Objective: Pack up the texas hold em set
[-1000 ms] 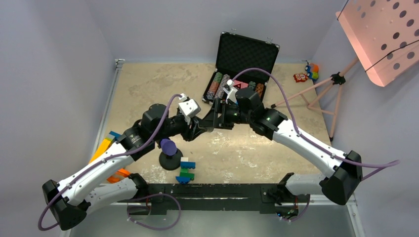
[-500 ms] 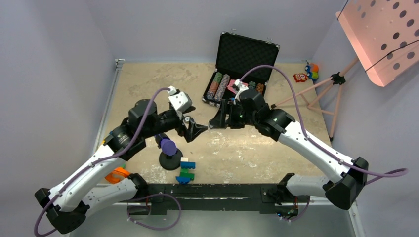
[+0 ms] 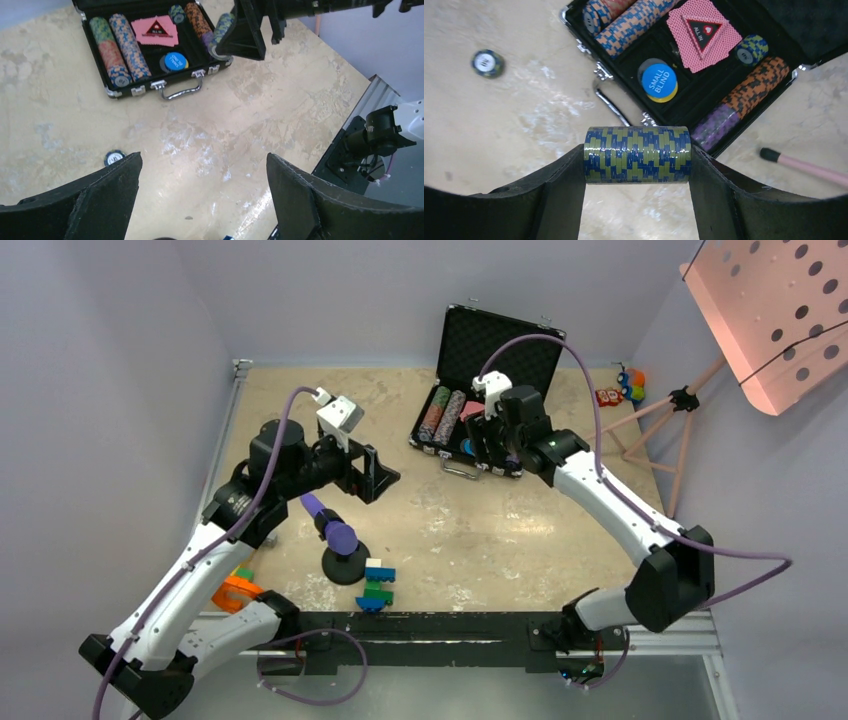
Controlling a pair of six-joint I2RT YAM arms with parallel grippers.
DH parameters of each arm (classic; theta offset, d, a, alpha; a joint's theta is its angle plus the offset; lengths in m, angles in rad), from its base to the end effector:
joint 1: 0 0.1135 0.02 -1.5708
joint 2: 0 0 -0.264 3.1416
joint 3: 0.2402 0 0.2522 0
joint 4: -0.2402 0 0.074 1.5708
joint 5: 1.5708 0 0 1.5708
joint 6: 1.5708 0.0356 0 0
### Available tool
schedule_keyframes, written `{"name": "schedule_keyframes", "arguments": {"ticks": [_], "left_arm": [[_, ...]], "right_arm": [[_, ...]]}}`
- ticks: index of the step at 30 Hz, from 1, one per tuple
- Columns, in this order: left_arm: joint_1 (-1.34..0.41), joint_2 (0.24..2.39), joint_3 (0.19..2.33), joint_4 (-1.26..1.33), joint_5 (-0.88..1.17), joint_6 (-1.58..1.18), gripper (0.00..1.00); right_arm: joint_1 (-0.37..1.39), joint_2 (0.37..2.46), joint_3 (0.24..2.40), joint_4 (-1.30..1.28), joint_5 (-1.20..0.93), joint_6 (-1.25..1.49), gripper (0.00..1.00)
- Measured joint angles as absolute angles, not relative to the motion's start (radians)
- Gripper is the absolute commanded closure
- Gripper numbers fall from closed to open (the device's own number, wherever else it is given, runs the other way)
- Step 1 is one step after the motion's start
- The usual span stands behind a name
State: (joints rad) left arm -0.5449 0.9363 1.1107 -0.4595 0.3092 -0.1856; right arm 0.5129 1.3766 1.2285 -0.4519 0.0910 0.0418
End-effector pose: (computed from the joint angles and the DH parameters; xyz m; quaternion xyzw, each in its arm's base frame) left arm 0.1636 -0.1118 0.3974 0.2321 0.7616 -0.3267 0.5092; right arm 0.2722 0.1496 0.3339 -0.1856 0.8641 0.0889 0.4593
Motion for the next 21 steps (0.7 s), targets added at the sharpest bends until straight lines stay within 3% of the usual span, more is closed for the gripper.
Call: {"name": "schedule_keyframes", "arguments": {"ticks": [9,21], "left_arm": [[-0.545,0.913,1.084,-0.499,0.281,-0.221,0.03],[-0.545,0.908,1.082,-0.517,0.214,-0.224,0.03]], "right_arm": [[0.362,1.549,1.193,-0.298,-0.04,-0.363,1.0],[0.235,1.915,1.457,-0.386,-0.126,-0.728,1.0]]}}
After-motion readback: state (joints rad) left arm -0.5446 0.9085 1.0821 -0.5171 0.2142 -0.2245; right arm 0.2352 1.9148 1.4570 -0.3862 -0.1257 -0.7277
